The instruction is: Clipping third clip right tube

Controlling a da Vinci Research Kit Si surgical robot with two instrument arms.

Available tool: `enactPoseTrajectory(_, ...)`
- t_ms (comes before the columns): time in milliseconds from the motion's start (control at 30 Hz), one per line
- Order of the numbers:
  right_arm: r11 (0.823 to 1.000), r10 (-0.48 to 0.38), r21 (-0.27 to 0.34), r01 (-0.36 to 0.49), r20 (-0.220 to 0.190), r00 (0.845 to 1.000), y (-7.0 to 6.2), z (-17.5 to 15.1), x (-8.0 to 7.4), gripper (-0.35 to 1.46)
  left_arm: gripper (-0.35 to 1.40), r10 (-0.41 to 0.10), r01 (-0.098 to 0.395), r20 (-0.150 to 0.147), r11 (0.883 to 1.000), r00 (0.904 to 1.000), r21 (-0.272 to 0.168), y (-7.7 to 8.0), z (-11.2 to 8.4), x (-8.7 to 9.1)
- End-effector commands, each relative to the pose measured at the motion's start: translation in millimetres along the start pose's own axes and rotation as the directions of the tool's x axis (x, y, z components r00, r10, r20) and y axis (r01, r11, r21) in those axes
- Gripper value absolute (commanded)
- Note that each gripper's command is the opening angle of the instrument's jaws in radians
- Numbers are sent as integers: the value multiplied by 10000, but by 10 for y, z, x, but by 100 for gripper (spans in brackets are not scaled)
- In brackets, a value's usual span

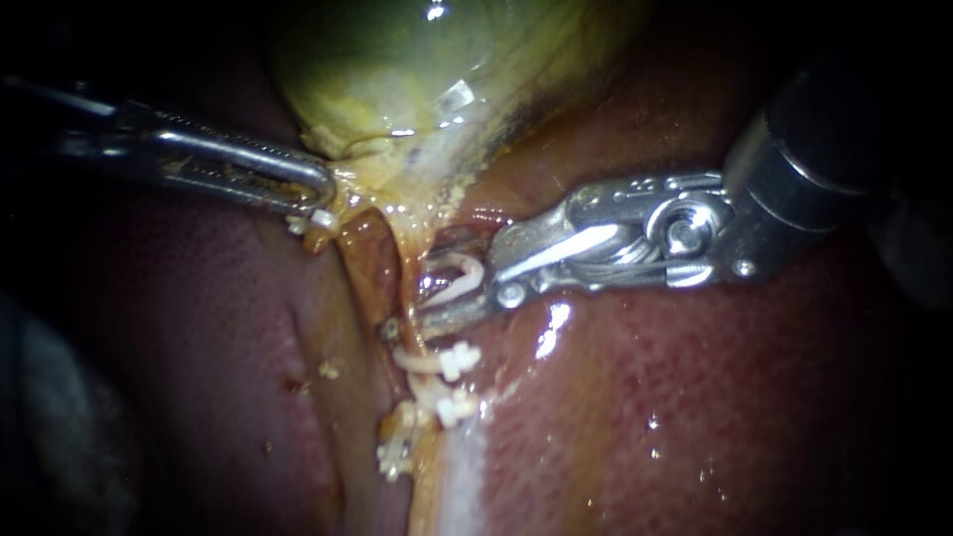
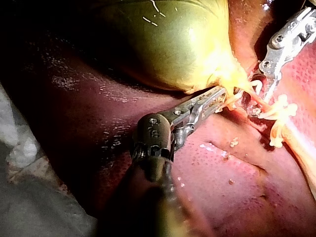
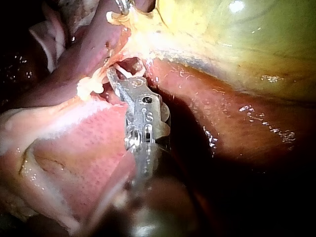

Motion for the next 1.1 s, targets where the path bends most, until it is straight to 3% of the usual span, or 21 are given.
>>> enactPoseTrajectory(33, 10000, -3, 8, 3, 1, 10000, 0, -1, 0, 41, -35, 2, -2, 0, 10000, 10000, -2, 0, 0, 0)
enactPoseTrajectory(433, 9999, -11, 137, 10, 17, 10000, -3, -30, -8, 41, -35, 5, -5, 2, 10000, 10000, -5, 0, -1, 0)
enactPoseTrajectory(700, 9997, 60, 247, -60, 8, 10000, -6, -59, -5, 41, -35, 5, -5, 3, 10000, 10000, -7, 0, -1, 0)
enactPoseTrajectory(1100, 9995, 79, 313, -76, -106, 9999, -10, -65, -3, 41, -35, 65, -65, -12, 10000, 10000, 18, 0, -1, -1)
